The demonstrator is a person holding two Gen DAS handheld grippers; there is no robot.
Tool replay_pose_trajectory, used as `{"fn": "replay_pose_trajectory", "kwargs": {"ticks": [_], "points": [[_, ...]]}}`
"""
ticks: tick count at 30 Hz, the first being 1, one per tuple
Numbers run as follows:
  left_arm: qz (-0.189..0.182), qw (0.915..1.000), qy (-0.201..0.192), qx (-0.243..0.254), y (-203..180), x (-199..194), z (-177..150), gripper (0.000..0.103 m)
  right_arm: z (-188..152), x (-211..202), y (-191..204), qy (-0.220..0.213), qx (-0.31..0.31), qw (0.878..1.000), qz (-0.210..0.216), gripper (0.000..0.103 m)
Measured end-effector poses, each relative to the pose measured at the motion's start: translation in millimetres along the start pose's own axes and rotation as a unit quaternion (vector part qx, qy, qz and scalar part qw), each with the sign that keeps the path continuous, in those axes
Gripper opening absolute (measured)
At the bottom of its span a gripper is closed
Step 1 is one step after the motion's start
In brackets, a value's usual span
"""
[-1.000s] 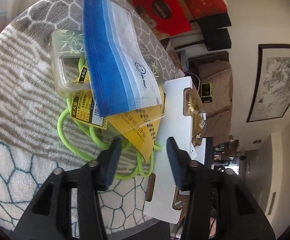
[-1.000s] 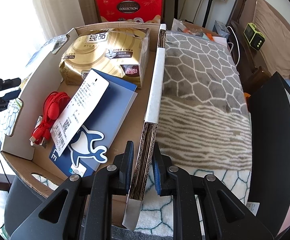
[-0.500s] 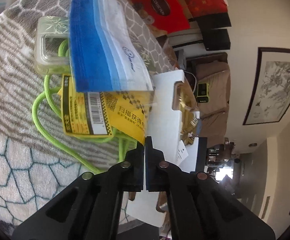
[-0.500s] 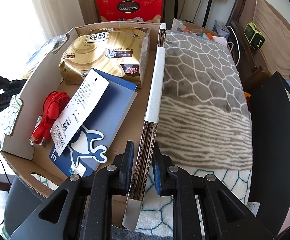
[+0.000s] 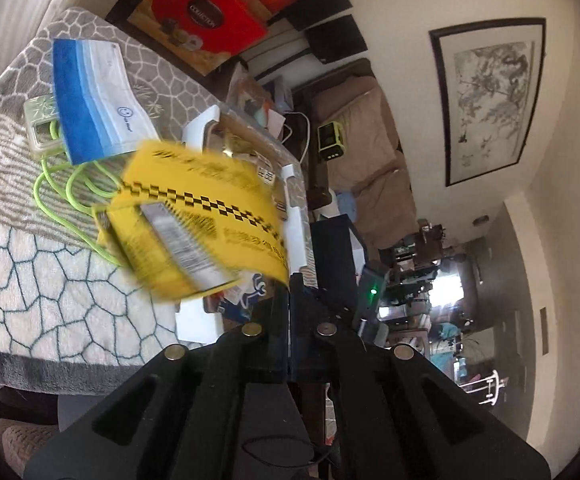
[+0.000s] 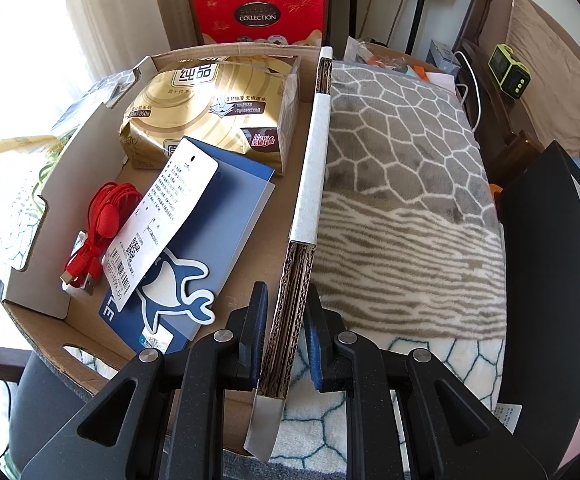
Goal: Organize objects
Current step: 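Carry the yellow booklet into the box with the left gripper and release it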
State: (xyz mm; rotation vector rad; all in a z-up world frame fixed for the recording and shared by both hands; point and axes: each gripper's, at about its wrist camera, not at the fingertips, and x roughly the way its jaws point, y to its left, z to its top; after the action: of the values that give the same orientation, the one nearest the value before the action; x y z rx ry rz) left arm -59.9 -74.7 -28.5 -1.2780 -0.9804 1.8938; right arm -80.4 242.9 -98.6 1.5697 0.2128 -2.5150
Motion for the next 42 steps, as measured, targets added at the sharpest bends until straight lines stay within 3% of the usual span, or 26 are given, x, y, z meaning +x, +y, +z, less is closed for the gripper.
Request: {"fn": "replay_pose_trajectory", "kwargs": {"ticks": [5,13,25,30,32,33,38,42], "points": [[-0.007,0.9997,0.012,0.021,-21.4,5.2,-9.5,0.0,-0.2,-0.1,-0.4,0.0,0.001,1.0,0.0,0.017],[-0.018,0.9968,0.052,0.058,-37.2,72.4,-17.6,0.0,-2.0,0.3,-2.0,0.002,0.003,1.0,0.003,0.017],[0.013,0.9972,0.07,-0.024,-4.3,152.8,-27.4,0.001,-3.5,0.0,-8.2,-0.001,0.011,1.0,0.008,0.017],[0.008,0.9946,0.103,-0.011,-11.3,149.2,-36.3,0.028,-2.9,0.5,-9.3,-0.001,0.011,1.0,0.01,0.017],[0.003,0.9933,0.116,-0.005,-21.0,141.2,-38.0,0.057,-2.7,0.9,-10.7,-0.002,0.011,1.0,0.009,0.017],[-0.001,0.9921,0.125,-0.005,-24.3,137.2,-38.1,0.063,-2.7,1.3,-10.9,-0.002,0.011,1.0,0.01,0.017],[-0.001,0.9902,0.139,0.009,-36.0,121.8,-35.4,0.066,-3.6,0.5,-11.2,-0.003,0.014,1.0,0.013,0.017],[0.053,0.9852,0.161,0.026,-33.5,123.5,-35.1,0.066,-3.8,0.5,-11.4,-0.003,0.014,1.0,0.012,0.017]]}}
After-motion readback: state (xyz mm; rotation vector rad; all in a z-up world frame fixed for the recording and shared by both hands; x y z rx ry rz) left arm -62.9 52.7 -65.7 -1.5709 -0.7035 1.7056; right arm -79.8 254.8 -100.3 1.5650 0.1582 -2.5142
